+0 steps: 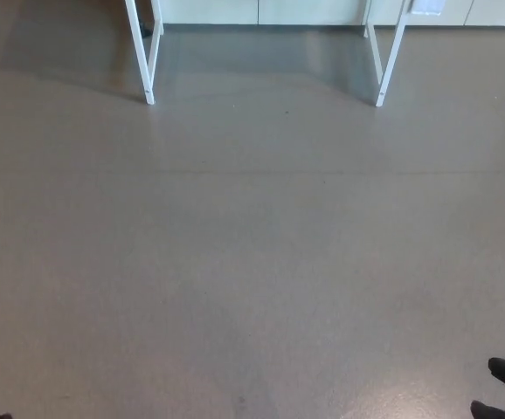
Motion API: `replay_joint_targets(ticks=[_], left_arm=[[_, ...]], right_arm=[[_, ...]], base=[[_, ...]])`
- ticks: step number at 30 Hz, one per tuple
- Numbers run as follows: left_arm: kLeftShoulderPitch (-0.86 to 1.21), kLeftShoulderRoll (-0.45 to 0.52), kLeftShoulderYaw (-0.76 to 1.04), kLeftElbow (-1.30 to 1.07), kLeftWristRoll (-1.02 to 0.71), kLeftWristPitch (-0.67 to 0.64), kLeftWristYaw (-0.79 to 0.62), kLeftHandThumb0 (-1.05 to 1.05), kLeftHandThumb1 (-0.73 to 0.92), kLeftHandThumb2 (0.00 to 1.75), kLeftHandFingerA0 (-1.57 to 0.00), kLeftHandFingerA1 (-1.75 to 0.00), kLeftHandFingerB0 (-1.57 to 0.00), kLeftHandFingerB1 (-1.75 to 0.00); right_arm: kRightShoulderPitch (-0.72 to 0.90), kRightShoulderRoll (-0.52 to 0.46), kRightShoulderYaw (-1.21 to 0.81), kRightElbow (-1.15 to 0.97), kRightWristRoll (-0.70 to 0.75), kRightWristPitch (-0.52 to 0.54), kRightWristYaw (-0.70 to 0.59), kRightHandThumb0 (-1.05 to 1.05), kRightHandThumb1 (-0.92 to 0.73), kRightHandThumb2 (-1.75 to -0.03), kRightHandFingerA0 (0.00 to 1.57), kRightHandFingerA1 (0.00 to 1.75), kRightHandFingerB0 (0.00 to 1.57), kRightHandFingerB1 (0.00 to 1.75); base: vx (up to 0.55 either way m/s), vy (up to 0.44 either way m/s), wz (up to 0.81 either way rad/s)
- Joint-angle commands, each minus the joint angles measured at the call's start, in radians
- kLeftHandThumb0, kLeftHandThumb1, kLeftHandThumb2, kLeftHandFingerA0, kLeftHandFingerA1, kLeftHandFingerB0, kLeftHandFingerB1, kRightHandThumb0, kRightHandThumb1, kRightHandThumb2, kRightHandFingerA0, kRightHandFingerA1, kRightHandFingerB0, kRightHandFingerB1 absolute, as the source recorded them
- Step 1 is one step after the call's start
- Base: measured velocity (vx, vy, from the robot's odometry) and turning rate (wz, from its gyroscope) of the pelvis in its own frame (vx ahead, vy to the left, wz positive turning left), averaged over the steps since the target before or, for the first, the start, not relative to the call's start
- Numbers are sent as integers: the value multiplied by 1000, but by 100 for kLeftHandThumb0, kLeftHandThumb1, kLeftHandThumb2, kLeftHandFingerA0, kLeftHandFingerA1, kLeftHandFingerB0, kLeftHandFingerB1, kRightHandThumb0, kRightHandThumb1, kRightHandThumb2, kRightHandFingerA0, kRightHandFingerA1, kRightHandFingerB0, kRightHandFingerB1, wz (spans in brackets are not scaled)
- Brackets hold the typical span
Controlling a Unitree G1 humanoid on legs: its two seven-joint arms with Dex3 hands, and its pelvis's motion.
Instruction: The robot walk towards a table in front and then pushes a layer of a file tray back to its original position using its right hand
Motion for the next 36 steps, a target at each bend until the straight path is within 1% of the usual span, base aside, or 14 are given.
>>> replay_joint_targets(ticks=[1, 3, 4, 8, 9, 10, 22, 23, 24, 27, 28, 33, 35, 36], left_arm=[[38, -2, 13, 1, -58, 10, -77, -17, 57, 56, -37, -45, -32, -36], [65, -1, 13, 10, -58, -6, -94, -17, 56, 56, -38, -46, -33, -36], [80, 1, 11, 15, -54, -15, -97, -16, 38, 85, -29, -57, -21, -51], [132, 0, 9, 38, -47, -43, -119, -15, 40, 87, -25, -57, -19, -51], [144, -2, 7, 45, -43, -52, -121, -17, 38, 85, -26, -57, -20, -51], [153, -3, 8, 50, -40, -63, -116, -19, 53, 55, -36, -45, -33, -36], [170, 1, 1, 85, -32, -125, -118, -20, 50, 54, -44, -49, -33, -37], [161, 4, 0, 98, -31, -126, -115, -17, 33, 82, -38, -61, -21, -51], [153, 5, 1, 115, -31, -133, -117, -22, 49, 54, -41, -48, -33, -37], [140, 9, 0, 140, -28, -151, -118, -22, 50, 54, -41, -48, -33, -37], [137, 12, -1, 144, -29, -155, -126, -22, 50, 54, -44, -49, -32, -37], [126, 13, 0, 155, -32, -155, -117, -21, 48, 54, -50, -50, -36, -38], [123, 10, 5, 159, -36, -158, -114, -21, 48, 54, -45, -49, -37, -38], [125, 7, 5, 153, -38, -157, -113, -21, 49, 54, -47, -50, -37, -38]], right_arm=[[36, -17, -15, 14, 35, -54, 45, -33, -45, -66, 57, 53, 41, 47], [61, -17, -13, 24, 33, -64, 54, -33, -45, -66, 57, 53, 42, 47], [73, -17, -12, 33, 31, -69, 57, -34, -44, -67, 59, 53, 42, 47], [124, -22, -1, 58, 17, -101, 64, -36, -44, -67, 59, 54, 42, 47], [132, -25, -1, 72, 19, -111, 73, -36, -44, -68, 61, 55, 42, 48], [138, -25, -1, 82, 22, -119, 78, -36, -44, -67, 60, 55, 42, 48], [141, -22, 5, 131, 28, -155, 83, -35, -44, -68, 62, 56, 43, 49], [137, -20, 2, 129, 33, -145, 82, -34, -43, -67, 62, 56, 44, 49], [137, -21, 5, 127, 27, -148, 77, -35, -44, -68, 64, 57, 44, 49], [134, -24, 10, 126, 19, -154, 74, -35, -44, -68, 64, 57, 44, 49], [133, -24, 10, 123, 23, -150, 78, -34, -44, -68, 61, 56, 43, 49], [109, -25, 6, 155, 25, -161, 83, -37, -43, -69, 63, 58, 43, 50], [103, -30, 12, 160, 18, -163, 80, -37, -43, -69, 64, 58, 43, 49], [99, -31, 11, 164, 20, -163, 82, -37, -43, -69, 63, 58, 42, 50]], base=[[110, -45, -12], [44, -78, 16], [-131, 7, 14], [-47, 43, 14], [40, 109, -3], [54, 133, -1], [119, 258, -11], [201, 79, 2], [175, 58, 9], [194, -55, 13], [251, -117, 8], [289, -170, 8], [177, -12, 44], [170, -10, 0]])
